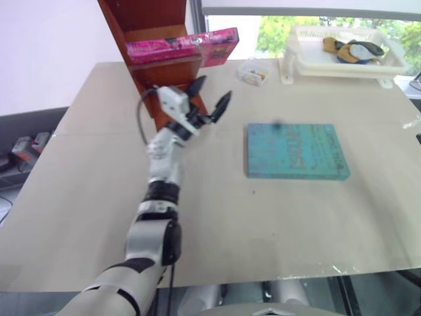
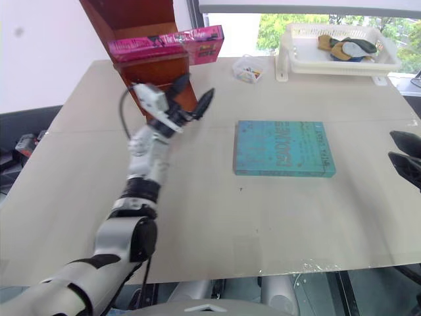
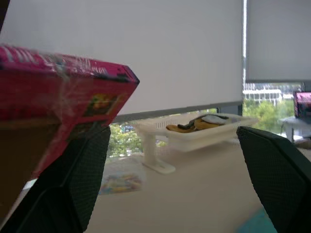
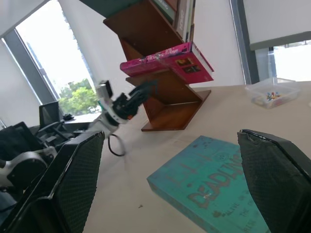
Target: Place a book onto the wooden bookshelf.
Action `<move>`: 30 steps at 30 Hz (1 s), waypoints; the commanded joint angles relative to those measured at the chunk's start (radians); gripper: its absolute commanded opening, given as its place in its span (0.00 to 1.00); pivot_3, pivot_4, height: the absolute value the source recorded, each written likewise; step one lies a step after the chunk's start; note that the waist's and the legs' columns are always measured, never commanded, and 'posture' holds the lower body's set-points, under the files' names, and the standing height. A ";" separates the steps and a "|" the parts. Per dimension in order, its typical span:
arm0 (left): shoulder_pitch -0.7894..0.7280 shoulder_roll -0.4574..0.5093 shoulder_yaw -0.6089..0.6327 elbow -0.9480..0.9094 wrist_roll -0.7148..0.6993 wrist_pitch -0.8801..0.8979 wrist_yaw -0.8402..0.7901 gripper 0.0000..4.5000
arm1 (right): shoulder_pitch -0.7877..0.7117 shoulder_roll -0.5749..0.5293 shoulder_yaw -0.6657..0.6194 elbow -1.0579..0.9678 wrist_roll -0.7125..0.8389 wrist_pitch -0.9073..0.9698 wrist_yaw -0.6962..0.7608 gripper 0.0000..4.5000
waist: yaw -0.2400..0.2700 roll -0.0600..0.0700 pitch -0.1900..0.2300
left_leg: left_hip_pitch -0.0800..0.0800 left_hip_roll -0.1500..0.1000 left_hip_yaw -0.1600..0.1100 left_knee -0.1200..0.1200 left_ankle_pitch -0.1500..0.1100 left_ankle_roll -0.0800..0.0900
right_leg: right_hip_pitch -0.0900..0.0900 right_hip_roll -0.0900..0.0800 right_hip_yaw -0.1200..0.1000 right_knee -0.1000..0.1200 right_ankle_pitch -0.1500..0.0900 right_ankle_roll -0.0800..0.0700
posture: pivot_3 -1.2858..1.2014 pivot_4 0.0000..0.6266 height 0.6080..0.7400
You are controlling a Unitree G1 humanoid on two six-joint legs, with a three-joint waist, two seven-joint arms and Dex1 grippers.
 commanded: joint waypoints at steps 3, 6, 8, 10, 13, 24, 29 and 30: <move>0.333 0.245 0.032 -0.604 -0.276 0.579 0.008 0.99 | 0.009 -0.046 0.033 0.049 -0.075 -0.033 0.056 1.00 | 0.000 0.001 0.000 | 0.000 0.000 -0.001 0.000 0.000 0.000 | 0.000 -0.001 0.000 0.000 0.000 0.000 | 0.52 0.24 1.00; 0.536 0.357 0.098 -0.813 -0.368 0.795 0.082 0.99 | 0.023 -0.065 0.067 0.082 -0.140 -0.059 0.084 1.00 | 0.007 0.001 -0.001 | 0.001 0.000 -0.003 0.000 0.000 0.000 | 0.001 -0.001 0.001 -0.001 0.000 0.000 | 0.52 0.24 1.00; 0.633 0.404 0.129 -0.887 -0.397 0.888 0.126 0.99 | 0.024 -0.068 0.090 0.104 -0.179 -0.084 0.096 1.00 | 0.015 0.001 -0.001 | 0.002 0.001 -0.003 -0.001 0.000 0.000 | 0.003 0.000 0.002 -0.002 0.000 0.000 | 0.52 0.24 1.00; 0.733 0.438 0.145 -0.938 -0.367 0.920 0.153 0.99 | 0.028 -0.064 0.122 0.124 -0.223 -0.114 0.113 1.00 | 0.015 0.001 -0.001 | 0.007 0.001 -0.003 -0.002 0.000 0.000 | 0.007 0.000 0.001 -0.003 0.000 0.000 | 0.52 0.24 1.00; 0.832 0.442 0.158 -0.987 -0.298 0.874 0.192 0.99 | 0.042 -0.048 0.164 0.153 -0.295 -0.181 0.125 1.00 | 0.015 0.003 -0.001 | 0.017 0.001 -0.002 -0.006 -0.001 0.001 | 0.018 0.000 0.002 -0.006 0.000 -0.001 | 0.52 0.24 1.00; 0.856 0.483 0.181 -0.965 -0.304 0.862 0.121 0.99 | 0.064 -0.054 0.212 0.226 -0.454 -0.362 0.148 1.00 | 0.012 0.004 -0.002 | 0.018 0.002 -0.003 -0.006 -0.001 0.001 | 0.019 -0.001 0.001 -0.008 0.000 -0.001 | 0.52 0.24 1.00; 0.811 0.477 0.155 -0.937 -0.295 0.856 0.111 0.99 | 0.080 -0.043 0.226 0.275 -0.532 -0.487 0.146 1.00 | 0.013 0.004 -0.002 | 0.018 0.002 -0.003 -0.006 -0.001 0.001 | 0.019 -0.001 0.001 -0.008 0.000 -0.001 | 0.52 0.24 1.00; 0.803 0.477 0.151 -0.931 -0.293 0.853 0.106 0.99 | 0.091 -0.045 0.228 0.283 -0.552 -0.514 0.146 1.00 | 0.014 0.004 -0.002 | 0.018 0.002 -0.003 -0.006 -0.001 0.001 | 0.019 -0.001 0.001 -0.008 0.000 -0.001 | 0.52 0.24 1.00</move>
